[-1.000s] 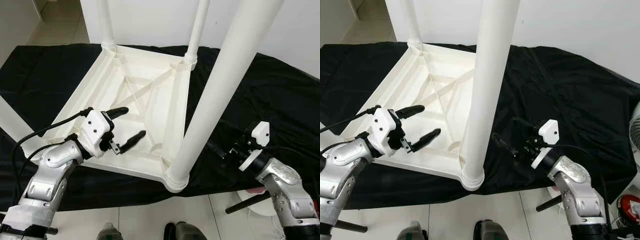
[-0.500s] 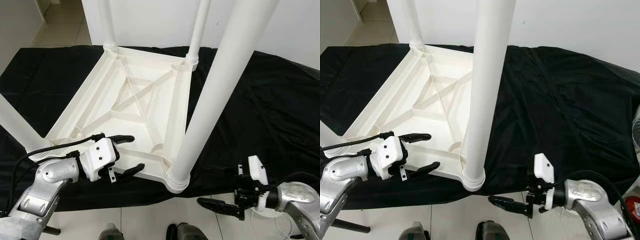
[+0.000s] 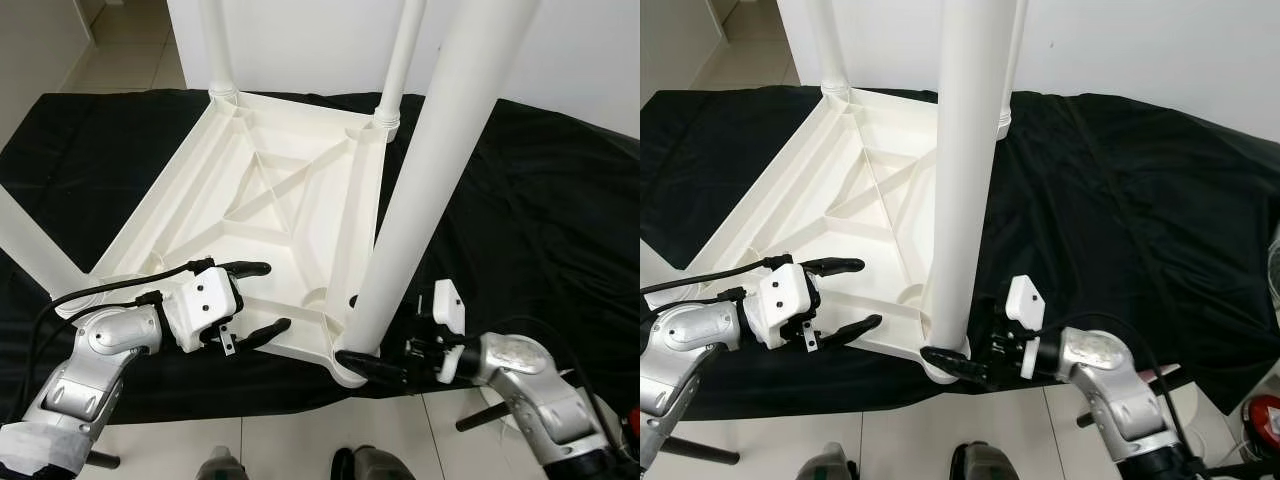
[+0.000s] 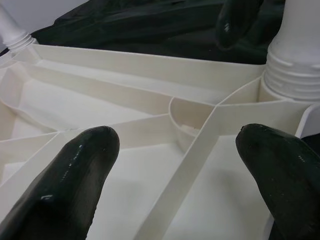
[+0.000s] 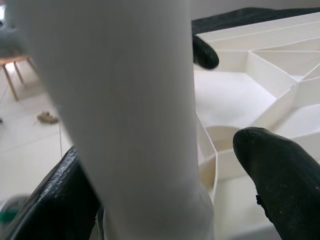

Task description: Building children table

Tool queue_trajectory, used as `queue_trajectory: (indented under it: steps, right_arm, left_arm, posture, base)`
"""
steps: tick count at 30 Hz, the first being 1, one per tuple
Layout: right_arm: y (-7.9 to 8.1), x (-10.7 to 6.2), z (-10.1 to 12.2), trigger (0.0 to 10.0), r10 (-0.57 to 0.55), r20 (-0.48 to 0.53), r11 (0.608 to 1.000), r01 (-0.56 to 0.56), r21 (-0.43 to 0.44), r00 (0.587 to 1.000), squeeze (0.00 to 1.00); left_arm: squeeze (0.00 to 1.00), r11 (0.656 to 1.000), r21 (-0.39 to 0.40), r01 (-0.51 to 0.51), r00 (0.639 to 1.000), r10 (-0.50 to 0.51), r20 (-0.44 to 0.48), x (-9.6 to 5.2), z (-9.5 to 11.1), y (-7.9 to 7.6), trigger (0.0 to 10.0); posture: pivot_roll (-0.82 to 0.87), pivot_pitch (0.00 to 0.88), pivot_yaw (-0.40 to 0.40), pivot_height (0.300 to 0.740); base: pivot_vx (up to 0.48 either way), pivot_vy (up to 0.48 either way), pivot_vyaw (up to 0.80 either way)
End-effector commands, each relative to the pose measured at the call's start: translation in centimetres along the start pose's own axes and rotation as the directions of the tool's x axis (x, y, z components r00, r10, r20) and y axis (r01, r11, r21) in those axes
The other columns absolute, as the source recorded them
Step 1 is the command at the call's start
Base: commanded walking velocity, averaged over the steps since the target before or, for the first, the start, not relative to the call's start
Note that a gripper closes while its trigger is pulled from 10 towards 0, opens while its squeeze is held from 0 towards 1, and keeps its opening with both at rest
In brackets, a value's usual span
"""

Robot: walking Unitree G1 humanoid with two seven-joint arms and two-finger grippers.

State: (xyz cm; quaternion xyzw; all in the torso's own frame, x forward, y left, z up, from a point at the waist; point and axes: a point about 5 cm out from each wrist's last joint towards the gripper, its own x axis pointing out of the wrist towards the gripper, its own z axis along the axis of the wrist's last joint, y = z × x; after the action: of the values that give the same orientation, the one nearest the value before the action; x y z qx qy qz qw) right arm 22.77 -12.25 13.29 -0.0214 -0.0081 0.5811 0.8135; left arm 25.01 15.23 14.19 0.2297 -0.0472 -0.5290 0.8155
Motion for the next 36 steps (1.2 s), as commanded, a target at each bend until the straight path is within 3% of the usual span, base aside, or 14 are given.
queue_trajectory:
  steps: [1,6,9,11,12,14,23,25,26,29,32,36]
  right_arm:
    - [-0.4,0.2,0.0,10.0,-0.027,0.000,1.000,0.027,-0.015,1.000,0.00]
    - [-1.5,1.4,0.1,10.0,-0.087,0.047,0.996,0.088,-0.012,0.995,0.00]
    - [-2.7,0.8,0.0,10.0,-0.126,0.035,0.992,0.127,-0.027,0.991,0.00]
    - [-2.7,0.8,0.0,10.0,-0.126,0.035,0.992,0.127,-0.027,0.991,0.00]
    - [-4.1,-0.9,0.1,10.0,-0.174,0.006,0.984,0.174,-0.048,0.985,0.00]
    - [-5.0,-2.1,0.3,10.0,-0.211,-0.009,0.975,0.210,-0.068,0.977,0.00]
    - [-6.0,-5.2,0.1,10.0,-0.258,-0.075,0.963,0.250,-0.099,0.963,0.00]
    - [-5.8,-4.6,0.2,10.0,-0.262,-0.056,0.961,0.255,-0.105,0.964,0.00]
    - [-5.4,-3.3,0.6,10.0,-0.251,-0.015,0.963,0.249,-0.102,0.968,0.00]
    - [-5.1,-2.7,0.7,10.0,-0.244,0.006,0.965,0.243,-0.100,0.970,0.00]
    - [-5.3,-0.8,0.7,10.0,-0.288,0.032,0.951,0.290,-0.105,0.957,0.00]
    - [-5.5,-0.3,0.9,10.0,-0.294,0.044,0.951,0.297,-0.086,0.955,0.00]
  left_arm:
    - [0.00,0.998,0.015,-0.059,0.998,0.059,-0.012,-0.1,-0.1,0.5,10.0]
    - [0.00,0.997,0.014,-0.074,0.997,0.074,0.002,0.3,0.1,0.6,10.0]
    - [0.00,0.997,0.010,-0.077,0.997,0.077,0.013,0.6,0.2,0.6,10.0]
    - [0.00,0.997,0.010,-0.077,0.997,0.077,0.013,0.6,0.2,0.6,10.0]
    - [0.00,0.996,0.001,-0.084,0.996,0.084,0.027,0.8,0.3,0.6,10.0]
    - [0.00,0.996,-0.002,-0.089,0.995,0.089,0.034,0.9,0.4,0.6,10.0]
    - [0.00,0.994,-0.014,-0.108,0.993,0.108,0.047,1.2,0.4,0.6,10.0]
    - [0.00,0.993,-0.021,-0.112,0.992,0.113,0.055,1.4,0.5,0.6,10.0]
    - [0.00,0.992,-0.034,-0.119,0.990,0.121,0.070,1.7,0.7,0.7,10.0]
    - [0.00,0.991,-0.040,-0.125,0.989,0.127,0.078,1.8,0.9,0.7,10.0]
    - [0.00,0.981,-0.125,-0.151,0.978,0.167,0.127,2.2,1.7,0.8,10.0]
    - [0.00,0.970,-0.181,-0.163,0.971,0.190,0.146,2.8,2.2,0.7,10.0]
  posture:
    - [0.07,0.052,-0.038,0.740]
    - [0.07,0.048,-0.035,0.740]
    - [0.06,0.043,-0.035,0.740]
    - [0.06,0.043,-0.035,0.740]
    - [0.06,0.040,-0.043,0.740]
    - [0.06,0.037,-0.046,0.740]
    - [0.05,0.045,-0.054,0.740]
    - [0.05,0.048,-0.051,0.740]
    - [0.04,0.052,-0.047,0.740]
    - [0.04,0.052,-0.047,0.740]
    - [0.04,0.053,-0.041,0.740]
    - [0.04,0.059,-0.035,0.740]
  base:
    - [0.000,0.000,0.00]
    - [0.000,0.000,0.00]
    - [0.000,0.000,0.00]
    - [0.000,0.000,0.00]
    - [0.000,0.000,0.00]
    - [0.000,0.000,0.00]
    - [0.000,0.000,0.00]
    - [0.000,0.000,0.00]
    - [0.000,0.000,0.00]
    - [0.000,0.000,0.00]
    - [0.000,0.000,0.00]
    - [0.000,0.000,0.00]
